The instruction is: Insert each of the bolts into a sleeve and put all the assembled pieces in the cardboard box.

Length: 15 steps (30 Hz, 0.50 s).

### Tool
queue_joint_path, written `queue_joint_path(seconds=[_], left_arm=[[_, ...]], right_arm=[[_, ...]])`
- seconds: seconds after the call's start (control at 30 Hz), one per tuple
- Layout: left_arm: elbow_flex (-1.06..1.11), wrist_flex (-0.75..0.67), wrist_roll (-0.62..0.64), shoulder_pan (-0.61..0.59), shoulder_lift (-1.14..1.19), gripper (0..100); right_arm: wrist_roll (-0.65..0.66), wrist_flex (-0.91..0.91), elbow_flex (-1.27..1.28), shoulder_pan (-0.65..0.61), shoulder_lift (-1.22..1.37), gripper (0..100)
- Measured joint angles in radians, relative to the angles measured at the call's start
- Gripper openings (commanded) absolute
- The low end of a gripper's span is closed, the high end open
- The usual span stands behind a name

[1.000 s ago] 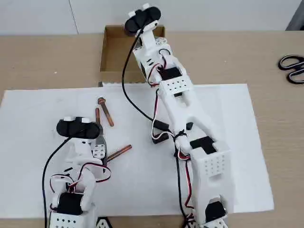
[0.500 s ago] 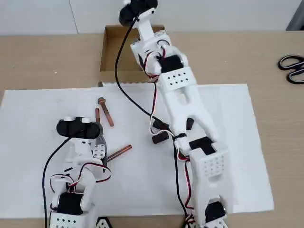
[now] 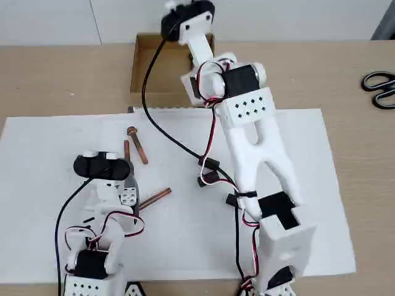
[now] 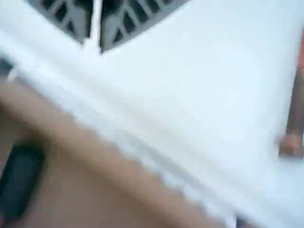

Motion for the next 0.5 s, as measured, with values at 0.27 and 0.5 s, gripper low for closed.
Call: queue_joint_path(seconds=[0.27, 0.5], left_arm=[[0.0, 0.0, 0.0, 0.0, 0.0, 1], [0.0, 0.0, 0.0, 0.0, 0.0, 1]], right_arm=[[0.135, 0.247, 0.041, 0.0, -0.035, 0.8], [0.189, 0.256, 0.336, -0.046, -0.206, 0.9]])
